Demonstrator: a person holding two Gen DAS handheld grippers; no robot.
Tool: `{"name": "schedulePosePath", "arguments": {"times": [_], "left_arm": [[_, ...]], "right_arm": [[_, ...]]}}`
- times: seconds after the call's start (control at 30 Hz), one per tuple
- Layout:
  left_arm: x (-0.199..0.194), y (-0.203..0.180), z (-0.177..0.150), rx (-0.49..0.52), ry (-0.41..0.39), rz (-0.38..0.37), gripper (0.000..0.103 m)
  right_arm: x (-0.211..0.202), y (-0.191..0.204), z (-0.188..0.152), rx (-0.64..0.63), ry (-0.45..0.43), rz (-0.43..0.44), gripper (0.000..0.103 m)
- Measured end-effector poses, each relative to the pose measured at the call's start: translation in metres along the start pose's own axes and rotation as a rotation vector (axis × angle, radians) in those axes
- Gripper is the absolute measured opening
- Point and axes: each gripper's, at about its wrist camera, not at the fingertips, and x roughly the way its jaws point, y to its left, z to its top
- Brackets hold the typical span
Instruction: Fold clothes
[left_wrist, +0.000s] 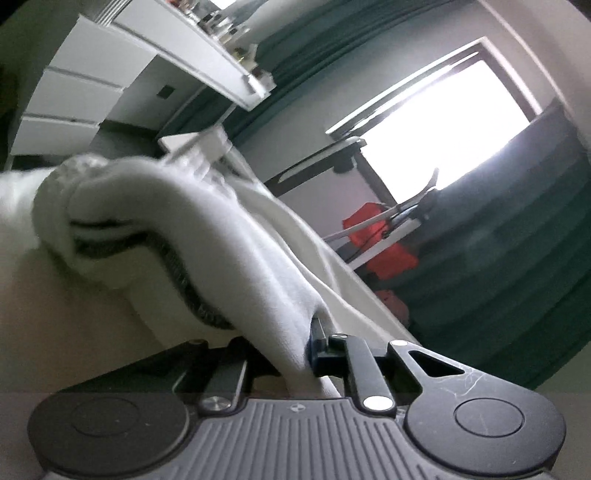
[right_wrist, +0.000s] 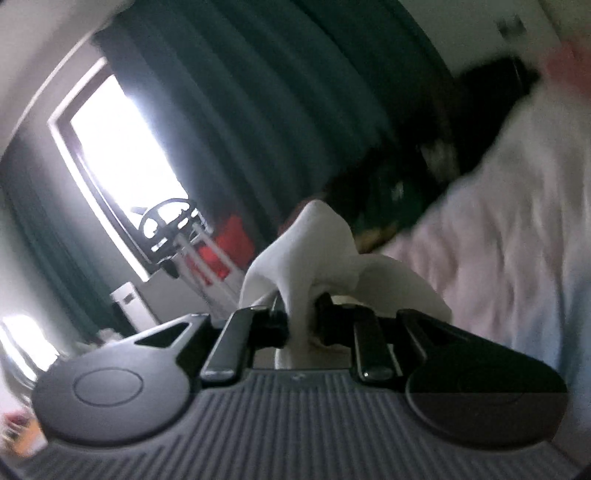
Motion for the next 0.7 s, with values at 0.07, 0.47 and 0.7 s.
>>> {"name": "schedulePosePath", "arguments": {"times": [0.07,0.47,0.7], "left_arm": [[-0.01,-0.007,0.0,-0.02,0.016,-0.048,0.012],[-0.037,-0.002,-0.003,-0.047,0.116,-0.06,0.012],[-0.051,0.004,0.0,-0.042,0.078,-0.067,0.012]], "right_arm": [[0.006,0.012,0.022,-0.087,-0.043,-0.014,0.018],[-0.011,-0.036,-0.01,-0.188,0.156,-0.113,0.019],[-0.1,-0.009,-0.015,-0.177,0.118,-0.054,0.019]]}}
